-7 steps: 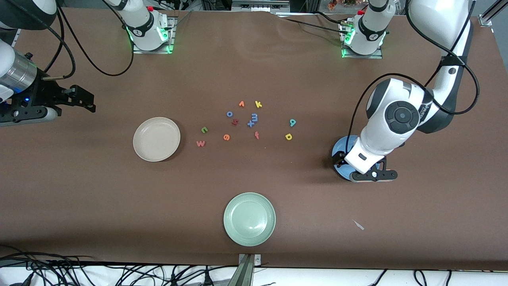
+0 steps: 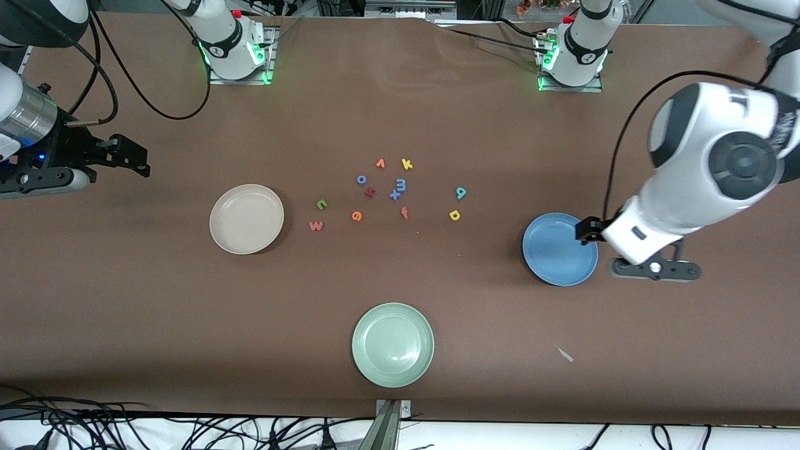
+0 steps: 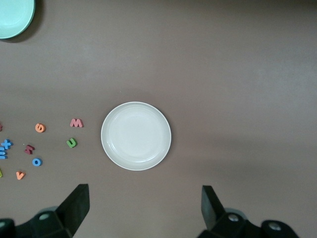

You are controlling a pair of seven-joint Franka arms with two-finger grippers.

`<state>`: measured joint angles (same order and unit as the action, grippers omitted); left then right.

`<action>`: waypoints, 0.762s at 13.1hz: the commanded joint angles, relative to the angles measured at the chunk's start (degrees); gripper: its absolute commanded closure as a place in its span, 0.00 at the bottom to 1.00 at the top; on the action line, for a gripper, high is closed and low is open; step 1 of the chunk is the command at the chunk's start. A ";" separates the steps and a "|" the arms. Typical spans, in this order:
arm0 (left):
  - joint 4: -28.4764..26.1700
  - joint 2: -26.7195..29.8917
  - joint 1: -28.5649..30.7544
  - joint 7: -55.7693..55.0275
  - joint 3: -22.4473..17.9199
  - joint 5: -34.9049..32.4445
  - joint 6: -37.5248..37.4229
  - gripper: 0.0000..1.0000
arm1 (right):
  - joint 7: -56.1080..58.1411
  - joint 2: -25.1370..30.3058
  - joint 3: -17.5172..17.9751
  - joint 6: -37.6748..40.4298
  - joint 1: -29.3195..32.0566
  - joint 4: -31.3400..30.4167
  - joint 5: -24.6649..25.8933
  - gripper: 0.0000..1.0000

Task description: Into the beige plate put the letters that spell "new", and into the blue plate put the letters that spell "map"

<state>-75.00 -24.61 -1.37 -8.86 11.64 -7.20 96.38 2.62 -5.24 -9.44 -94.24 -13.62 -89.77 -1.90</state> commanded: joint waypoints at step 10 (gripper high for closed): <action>-1.55 8.09 4.28 7.45 -1.09 5.34 -2.87 0.00 | -0.16 -0.03 0.12 0.64 -0.18 0.56 0.40 0.00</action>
<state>-74.70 -18.68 3.71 -2.98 11.63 -3.55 94.05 2.62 -5.29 -9.38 -94.20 -13.69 -89.77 -1.90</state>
